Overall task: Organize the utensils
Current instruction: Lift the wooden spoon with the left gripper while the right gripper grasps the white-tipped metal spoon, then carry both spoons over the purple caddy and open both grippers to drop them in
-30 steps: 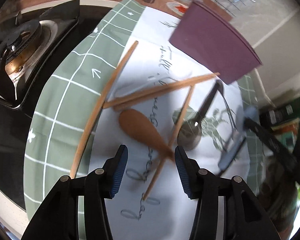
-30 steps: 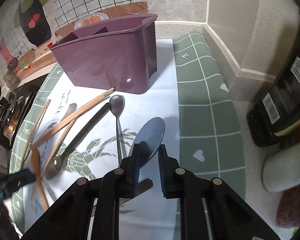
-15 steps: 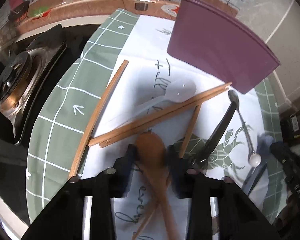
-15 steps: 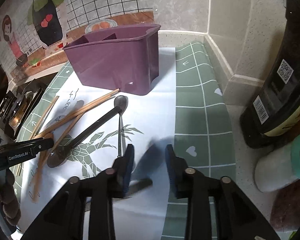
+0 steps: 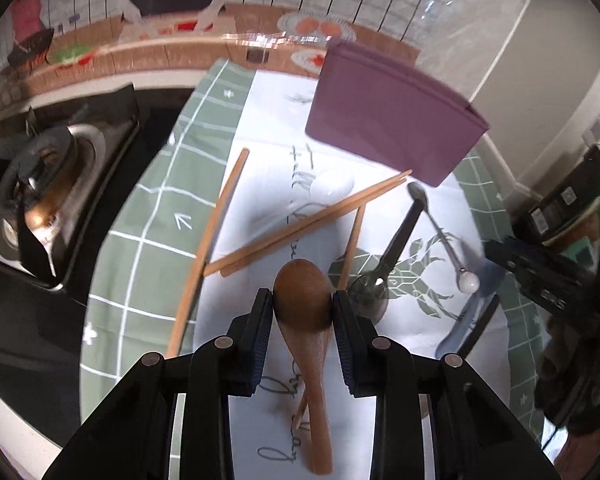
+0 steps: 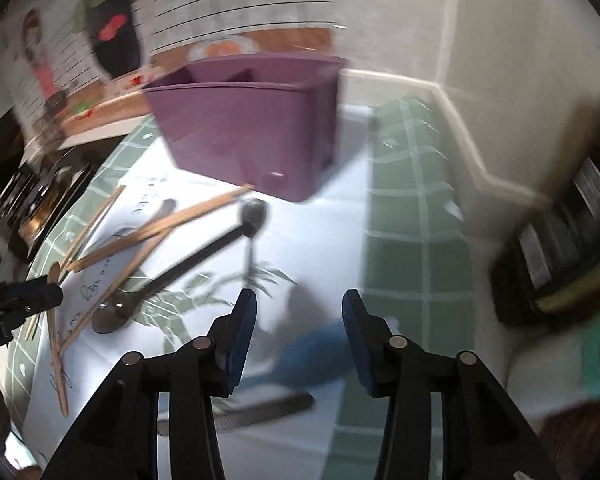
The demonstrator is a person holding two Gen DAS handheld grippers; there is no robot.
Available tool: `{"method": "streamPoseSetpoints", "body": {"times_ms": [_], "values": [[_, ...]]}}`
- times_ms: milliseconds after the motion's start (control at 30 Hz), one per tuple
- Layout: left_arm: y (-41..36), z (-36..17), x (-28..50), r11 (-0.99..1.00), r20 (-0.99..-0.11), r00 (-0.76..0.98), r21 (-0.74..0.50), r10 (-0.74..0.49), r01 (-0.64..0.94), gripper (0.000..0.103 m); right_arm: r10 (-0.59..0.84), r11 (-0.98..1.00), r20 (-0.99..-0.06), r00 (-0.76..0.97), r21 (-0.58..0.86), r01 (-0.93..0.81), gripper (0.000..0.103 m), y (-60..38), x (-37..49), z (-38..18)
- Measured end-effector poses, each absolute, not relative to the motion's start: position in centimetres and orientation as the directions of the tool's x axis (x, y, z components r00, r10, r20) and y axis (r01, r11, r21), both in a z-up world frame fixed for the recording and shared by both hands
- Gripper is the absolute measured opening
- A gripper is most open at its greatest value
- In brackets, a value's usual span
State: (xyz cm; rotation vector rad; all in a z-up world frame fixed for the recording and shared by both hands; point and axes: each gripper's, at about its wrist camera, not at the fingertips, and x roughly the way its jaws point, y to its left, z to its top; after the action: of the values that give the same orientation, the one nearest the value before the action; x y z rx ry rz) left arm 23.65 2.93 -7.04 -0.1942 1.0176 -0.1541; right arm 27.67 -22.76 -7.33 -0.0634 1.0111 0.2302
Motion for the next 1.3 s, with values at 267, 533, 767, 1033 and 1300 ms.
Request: {"method": "streamPoseSetpoints", "body": {"times_ms": [267,533,767,1033,1300], "values": [[3.9,-5.2,21.8,0.966,-0.794,0.56,-0.252,-0.236,0.049,0.031,0.226,0.927,-0.882,0.415,0.064,-0.368,0.042,-20.6,27.2,-8.3],[3.6,-5.2,21.6,0.965,-0.791,0.561,-0.258,-0.244,0.056,0.031,0.141,0.945,-0.887,0.44,-0.012,-0.328,0.021,-19.7,26.4,-10.6],[3.0,-3.7,21.0,0.962,-0.766,0.586,-0.25,-0.265,0.109,0.031,0.149,0.948,-0.839,0.522,-0.028,-0.316,0.02,-20.0,24.5,-6.4],[3.2,0.0,20.8,0.953,-0.692,0.655,-0.24,-0.302,0.185,0.031,0.136,0.965,-0.74,0.658,-0.051,-0.256,0.02,-19.8,23.3,1.7],[3.0,3.9,20.9,0.939,-0.622,0.703,-0.217,-0.344,0.267,0.031,0.144,0.97,-0.698,0.701,-0.042,-0.24,0.02,-19.3,22.1,6.6]]}}
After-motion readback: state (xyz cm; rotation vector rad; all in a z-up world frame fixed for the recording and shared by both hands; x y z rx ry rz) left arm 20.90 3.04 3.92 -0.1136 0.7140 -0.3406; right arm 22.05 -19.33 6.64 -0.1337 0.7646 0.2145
